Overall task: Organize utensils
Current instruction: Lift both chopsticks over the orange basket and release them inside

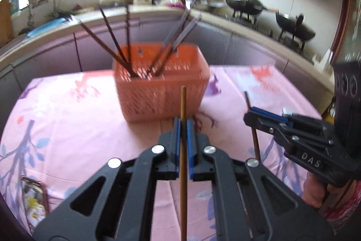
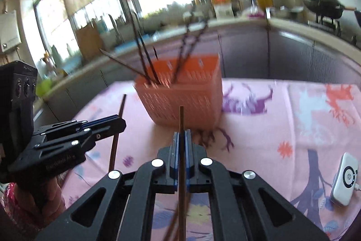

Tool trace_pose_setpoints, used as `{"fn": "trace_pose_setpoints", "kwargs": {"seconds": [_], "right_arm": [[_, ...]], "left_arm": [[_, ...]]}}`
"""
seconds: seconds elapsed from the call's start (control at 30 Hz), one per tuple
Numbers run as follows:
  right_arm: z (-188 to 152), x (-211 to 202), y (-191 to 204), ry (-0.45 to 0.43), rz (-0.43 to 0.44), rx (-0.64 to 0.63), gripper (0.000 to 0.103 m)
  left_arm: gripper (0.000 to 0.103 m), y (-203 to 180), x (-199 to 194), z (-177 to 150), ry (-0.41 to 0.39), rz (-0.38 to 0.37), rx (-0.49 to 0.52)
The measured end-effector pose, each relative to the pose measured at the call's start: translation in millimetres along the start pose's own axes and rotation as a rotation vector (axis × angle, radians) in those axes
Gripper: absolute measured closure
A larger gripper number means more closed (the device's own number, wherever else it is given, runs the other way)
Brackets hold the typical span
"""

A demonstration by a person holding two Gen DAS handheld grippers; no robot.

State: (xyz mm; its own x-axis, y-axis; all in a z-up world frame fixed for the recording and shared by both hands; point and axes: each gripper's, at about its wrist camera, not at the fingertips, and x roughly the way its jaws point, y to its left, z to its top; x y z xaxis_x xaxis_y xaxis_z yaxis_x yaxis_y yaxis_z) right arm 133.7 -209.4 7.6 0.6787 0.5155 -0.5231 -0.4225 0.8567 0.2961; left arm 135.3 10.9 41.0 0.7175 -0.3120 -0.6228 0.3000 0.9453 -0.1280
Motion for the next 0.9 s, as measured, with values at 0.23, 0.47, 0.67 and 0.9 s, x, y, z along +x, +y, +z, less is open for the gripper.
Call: {"fn": "trace_pose_setpoints", "kwargs": {"seconds": [0.23, 0.47, 0.67, 0.9], "right_arm": [[14, -36, 22, -0.155, 0.032, 0.012, 0.103], [21, -61, 39, -0.253, 0.002, -0.011, 0.103], [23, -69, 43, -0.284, -0.003, -0.015, 0.103], [28, -78, 49, -0.312, 0.001, -0.023, 0.103]], "left_arm": [[0.098, 7, -49, 13, -0.112, 0.01, -0.038], [0.098, 7, -54, 14, -0.114, 0.082, -0.038], [0.098, 1, -56, 14, -0.123, 0.157, -0.017], [0.098, -3, -67, 18, -0.152, 0.173, -0.003]]}}
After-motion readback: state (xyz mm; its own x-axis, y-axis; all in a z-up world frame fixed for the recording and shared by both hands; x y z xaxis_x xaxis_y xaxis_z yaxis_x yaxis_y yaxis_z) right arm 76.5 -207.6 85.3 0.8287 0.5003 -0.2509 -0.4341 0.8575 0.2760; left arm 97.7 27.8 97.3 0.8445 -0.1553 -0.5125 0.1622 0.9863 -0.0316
